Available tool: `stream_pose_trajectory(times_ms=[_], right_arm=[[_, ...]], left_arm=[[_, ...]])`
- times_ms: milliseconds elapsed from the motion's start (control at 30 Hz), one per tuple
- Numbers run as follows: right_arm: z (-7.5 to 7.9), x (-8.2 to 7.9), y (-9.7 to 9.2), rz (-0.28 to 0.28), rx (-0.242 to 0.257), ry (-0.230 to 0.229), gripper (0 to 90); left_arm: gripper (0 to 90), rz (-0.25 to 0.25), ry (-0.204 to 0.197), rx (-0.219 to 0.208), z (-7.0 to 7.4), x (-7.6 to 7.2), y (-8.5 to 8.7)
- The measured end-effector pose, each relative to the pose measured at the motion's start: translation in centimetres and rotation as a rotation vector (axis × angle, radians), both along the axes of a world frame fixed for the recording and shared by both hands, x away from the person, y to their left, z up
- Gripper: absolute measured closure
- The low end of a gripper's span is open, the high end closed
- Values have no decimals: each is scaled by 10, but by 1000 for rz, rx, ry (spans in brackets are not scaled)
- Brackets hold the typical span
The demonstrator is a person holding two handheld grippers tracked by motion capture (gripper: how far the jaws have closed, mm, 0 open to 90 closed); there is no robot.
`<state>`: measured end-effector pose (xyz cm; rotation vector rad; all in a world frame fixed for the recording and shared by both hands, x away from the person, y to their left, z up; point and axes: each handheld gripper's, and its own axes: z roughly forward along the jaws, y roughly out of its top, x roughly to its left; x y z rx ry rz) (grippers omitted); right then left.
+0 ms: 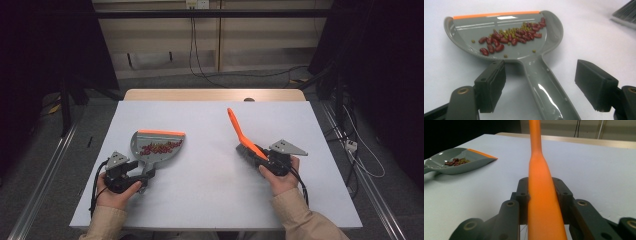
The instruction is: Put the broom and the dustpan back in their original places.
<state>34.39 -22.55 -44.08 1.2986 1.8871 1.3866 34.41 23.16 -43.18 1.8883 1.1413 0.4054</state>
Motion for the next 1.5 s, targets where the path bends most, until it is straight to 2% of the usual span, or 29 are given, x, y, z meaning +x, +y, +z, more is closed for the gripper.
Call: stream_pose_trajectory(times_ms=[67, 267, 400, 500, 600, 667, 733, 867, 933, 1000, 1067, 1133, 1267, 1400, 1433, 1500], right_arm=[[-3, 3, -1, -6, -7, 20, 706], [-7, -1, -10, -70, -13, 33, 707], [-8, -10, -16, -77, -30, 27, 704], [-5, -20, -16, -62, -78, 15, 695], [-2, -26, -16, -54, -134, -18, 599], [1, -26, -19, -52, -154, -35, 559], [3, -26, -22, -46, -136, -38, 534], [2, -24, -24, -47, -136, -30, 481], [2, -22, -25, -59, -140, -29, 414], [4, -21, -28, -71, -139, -31, 408], [4, -20, -32, -87, -135, -20, 410], [4, -21, -36, -93, -131, 3, 454], [3, -25, -43, -71, -113, 27, 484], [5, -27, -47, -70, -152, -1, 501], [6, -26, -50, -75, -159, -17, 524], [6, -22, -56, -84, -179, -15, 614]], left_arm=[[228, 0, -12, -3, 2, 0, 0], [227, -23, -34, -3, 8, 0, -5], [226, -36, -45, 1, 10, 0, -8], [226, -39, -49, 0, 11, 0, -9], [225, -38, -50, -2, 11, 1, -10], [223, -38, -49, -3, 11, 1, -10], [223, -39, -48, -2, 11, 1, -10], [223, -38, -43, 0, 11, 2, -11], [223, -38, -45, 3, 10, 2, -11], [223, -40, -45, 1, 10, 2, -11], [224, -39, -45, 1, 10, 2, -11], [224, -40, -45, 4, 10, 2, -11], [224, -44, -45, 7, 10, 3, -11], [223, -48, -49, 3, 10, 3, -12], [223, -49, -51, 2, 10, 3, -12], [210, -49, -56, -4, 10, 3, -11]])
